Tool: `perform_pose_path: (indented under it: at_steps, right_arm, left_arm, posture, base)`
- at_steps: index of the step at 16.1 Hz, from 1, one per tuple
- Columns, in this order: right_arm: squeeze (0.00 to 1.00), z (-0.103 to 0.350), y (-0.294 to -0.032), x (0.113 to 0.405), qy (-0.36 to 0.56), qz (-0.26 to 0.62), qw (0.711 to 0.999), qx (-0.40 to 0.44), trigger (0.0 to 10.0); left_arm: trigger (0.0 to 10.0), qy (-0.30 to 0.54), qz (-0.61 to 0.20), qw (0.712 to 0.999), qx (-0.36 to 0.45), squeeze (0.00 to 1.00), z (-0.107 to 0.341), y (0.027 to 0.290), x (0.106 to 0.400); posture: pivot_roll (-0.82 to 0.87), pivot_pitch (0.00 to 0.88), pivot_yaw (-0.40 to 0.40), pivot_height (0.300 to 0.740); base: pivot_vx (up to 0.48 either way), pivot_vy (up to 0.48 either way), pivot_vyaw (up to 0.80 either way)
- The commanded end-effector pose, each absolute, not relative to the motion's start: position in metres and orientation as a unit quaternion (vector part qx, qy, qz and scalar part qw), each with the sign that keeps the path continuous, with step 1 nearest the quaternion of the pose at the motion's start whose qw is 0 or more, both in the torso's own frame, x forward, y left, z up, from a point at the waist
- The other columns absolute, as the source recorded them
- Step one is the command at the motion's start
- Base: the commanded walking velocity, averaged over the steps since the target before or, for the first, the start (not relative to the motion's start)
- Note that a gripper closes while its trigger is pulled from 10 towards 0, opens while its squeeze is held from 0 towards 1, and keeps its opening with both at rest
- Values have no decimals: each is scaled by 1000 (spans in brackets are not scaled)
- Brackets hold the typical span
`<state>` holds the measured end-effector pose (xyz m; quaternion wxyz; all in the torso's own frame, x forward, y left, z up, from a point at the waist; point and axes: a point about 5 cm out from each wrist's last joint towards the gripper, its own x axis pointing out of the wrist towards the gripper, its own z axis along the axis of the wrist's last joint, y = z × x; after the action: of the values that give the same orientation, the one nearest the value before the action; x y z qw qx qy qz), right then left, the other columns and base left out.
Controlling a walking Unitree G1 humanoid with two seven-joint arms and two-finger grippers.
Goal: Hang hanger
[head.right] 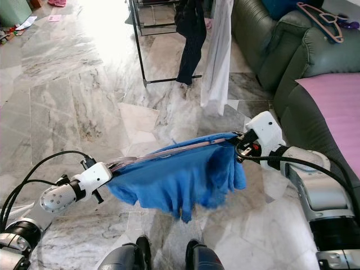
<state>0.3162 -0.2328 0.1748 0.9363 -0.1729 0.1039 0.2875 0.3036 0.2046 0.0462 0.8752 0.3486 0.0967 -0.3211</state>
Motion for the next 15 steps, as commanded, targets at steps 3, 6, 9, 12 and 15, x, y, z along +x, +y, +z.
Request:
perform_pose_path:
  at_steps: [3, 6, 9, 12, 15]
  right_arm:
    - [0, 216, -279, 324, 65, 123, 968, -209, 0]
    - [0, 237, -271, 334, 21, 96, 981, -167, 0]
    - [0, 248, -254, 343, -14, 87, 991, -97, 0]
    - [0, 255, -238, 349, -29, 94, 993, -67, 0]
    - [0, 254, -215, 353, -33, 118, 991, -52, 0]
  left_arm:
    - [10000, 246, -228, 864, 375, 0, 19, 271, 272]
    - [10000, 251, -238, 857, 383, 0, 16, 268, 271]
    - [10000, 241, -249, 849, 399, 0, 13, 259, 272]
    - [10000, 237, -255, 851, 392, 0, 10, 250, 273]
    - [10000, 226, -257, 865, 366, 0, 10, 235, 279]
  posture:
    - [-237, 234, 39, 740]
    - [-238, 236, 44, 740]
    - [-237, 237, 41, 740]
    - [-235, 237, 39, 740]
    - [-233, 236, 35, 740]
  base:
    - [0, 0, 0]
    - [0, 0, 0]
    - [0, 0, 0]
    - [0, 0, 0]
    - [0, 0, 0]
